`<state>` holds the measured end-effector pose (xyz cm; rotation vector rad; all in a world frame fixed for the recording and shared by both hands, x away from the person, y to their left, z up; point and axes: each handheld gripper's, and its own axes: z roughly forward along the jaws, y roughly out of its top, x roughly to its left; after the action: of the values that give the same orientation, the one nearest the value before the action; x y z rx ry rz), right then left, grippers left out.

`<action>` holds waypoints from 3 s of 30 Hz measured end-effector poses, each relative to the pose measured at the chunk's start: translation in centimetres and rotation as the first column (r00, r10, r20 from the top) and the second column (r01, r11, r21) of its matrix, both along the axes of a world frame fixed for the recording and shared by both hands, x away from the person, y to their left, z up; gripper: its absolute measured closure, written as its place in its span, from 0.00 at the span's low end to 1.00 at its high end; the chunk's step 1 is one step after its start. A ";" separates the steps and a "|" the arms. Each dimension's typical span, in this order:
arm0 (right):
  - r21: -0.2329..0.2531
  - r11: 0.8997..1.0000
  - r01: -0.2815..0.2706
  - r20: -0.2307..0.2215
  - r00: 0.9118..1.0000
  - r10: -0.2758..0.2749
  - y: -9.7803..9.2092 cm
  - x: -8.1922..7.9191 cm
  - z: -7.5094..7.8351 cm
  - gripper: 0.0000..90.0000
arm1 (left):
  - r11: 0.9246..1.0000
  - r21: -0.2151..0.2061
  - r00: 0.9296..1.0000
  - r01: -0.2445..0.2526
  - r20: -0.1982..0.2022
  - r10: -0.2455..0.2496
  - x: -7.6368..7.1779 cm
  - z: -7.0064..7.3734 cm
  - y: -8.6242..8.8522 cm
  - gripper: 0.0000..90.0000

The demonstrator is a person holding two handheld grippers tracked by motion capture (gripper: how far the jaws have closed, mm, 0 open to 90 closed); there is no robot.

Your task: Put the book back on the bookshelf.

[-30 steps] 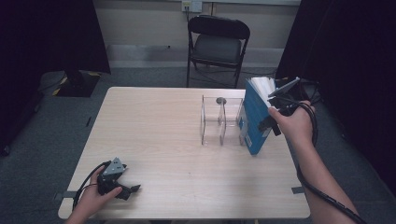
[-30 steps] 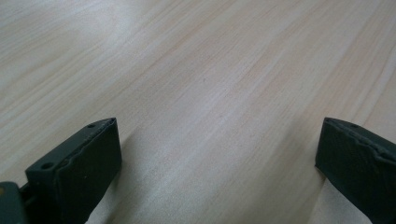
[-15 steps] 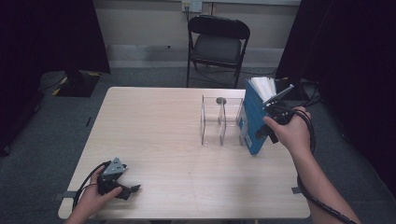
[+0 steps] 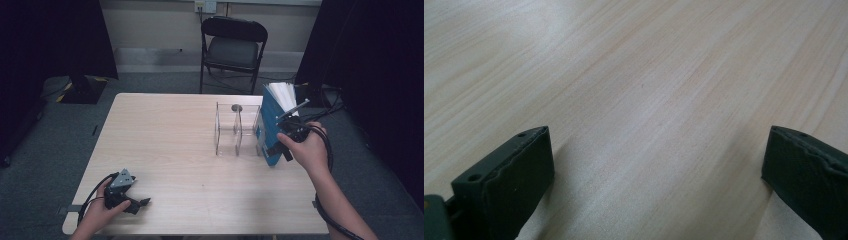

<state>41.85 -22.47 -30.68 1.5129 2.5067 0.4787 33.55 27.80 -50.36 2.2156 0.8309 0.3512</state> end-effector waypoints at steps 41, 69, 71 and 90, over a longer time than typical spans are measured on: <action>0.035 0.970 -0.242 0.018 0.970 0.242 7.9 -1.3 -5.6 0.20 | 1.000 -0.004 1.000 -0.002 -0.010 0.002 0.0 0.0 0.0 0.00; 0.067 0.930 -0.361 -0.008 0.932 0.363 12.5 -1.6 -8.8 0.20 | 1.000 0.002 1.000 0.001 -0.005 -0.001 0.0 0.0 0.0 0.00; 0.068 0.928 -0.366 -0.009 0.930 0.368 12.6 -1.6 -9.0 0.20 | 1.000 -0.004 1.000 -0.002 -0.010 0.002 0.0 0.0 0.0 0.00; 0.128 0.917 -0.378 -0.005 0.924 0.382 14.8 -1.6 -11.3 0.20 | 1.000 0.002 1.000 0.002 -0.005 -0.002 0.0 0.0 0.0 0.00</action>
<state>40.29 -7.71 -41.97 1.0676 2.8527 0.6839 33.54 27.81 -50.36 2.2197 0.8315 0.3458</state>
